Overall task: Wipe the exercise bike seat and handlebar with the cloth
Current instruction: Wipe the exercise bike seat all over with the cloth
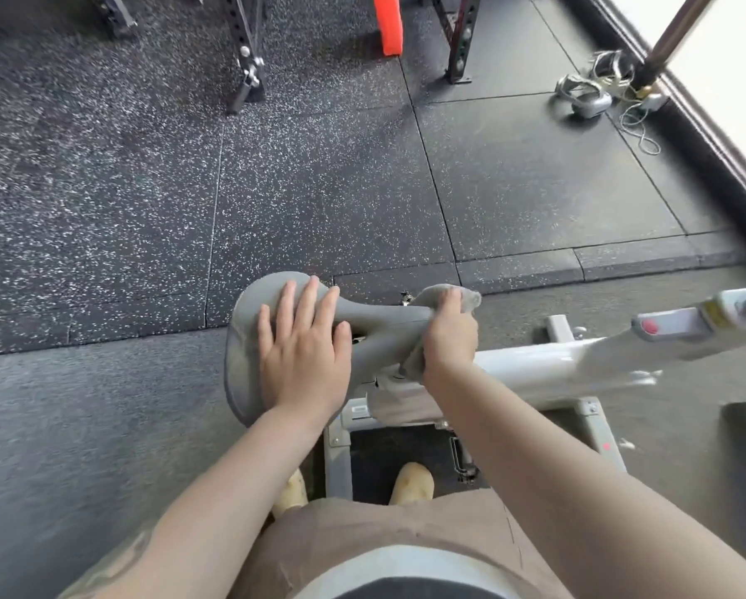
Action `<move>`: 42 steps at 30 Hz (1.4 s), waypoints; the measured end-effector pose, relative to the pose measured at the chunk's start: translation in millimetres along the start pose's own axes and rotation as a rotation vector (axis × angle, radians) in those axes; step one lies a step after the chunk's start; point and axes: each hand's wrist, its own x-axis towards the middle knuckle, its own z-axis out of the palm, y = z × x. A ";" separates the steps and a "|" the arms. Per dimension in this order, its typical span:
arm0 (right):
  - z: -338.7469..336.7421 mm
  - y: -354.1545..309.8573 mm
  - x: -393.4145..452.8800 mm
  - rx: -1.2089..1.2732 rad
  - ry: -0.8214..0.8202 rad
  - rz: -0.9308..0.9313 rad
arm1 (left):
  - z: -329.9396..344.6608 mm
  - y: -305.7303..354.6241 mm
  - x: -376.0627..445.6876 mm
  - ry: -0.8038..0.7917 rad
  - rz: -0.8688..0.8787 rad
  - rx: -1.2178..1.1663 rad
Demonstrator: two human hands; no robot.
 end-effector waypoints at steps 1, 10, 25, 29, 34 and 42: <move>-5.8 -3.2 1.9 0.105 -0.040 0.153 | -0.8 0.7 -0.7 0.002 0.003 0.002; -25.6 -13.0 13.6 0.257 -0.275 0.270 | -0.1 3.1 0.0 0.054 0.019 0.017; 16.4 -24.7 -3.7 -1.323 -0.215 -0.717 | -10.5 -35.0 -10.2 0.075 -0.077 -0.307; 63.6 -24.2 -28.9 -1.472 -0.251 -0.886 | -10.3 -56.8 -21.5 0.048 -0.019 -0.258; 47.4 -23.8 -30.7 -1.406 -0.312 -1.001 | -9.9 -61.8 -23.9 0.058 -0.031 -0.367; 157.4 -49.6 -21.1 -1.499 -0.467 -0.670 | -15.4 -101.7 -19.0 -0.076 0.149 -0.690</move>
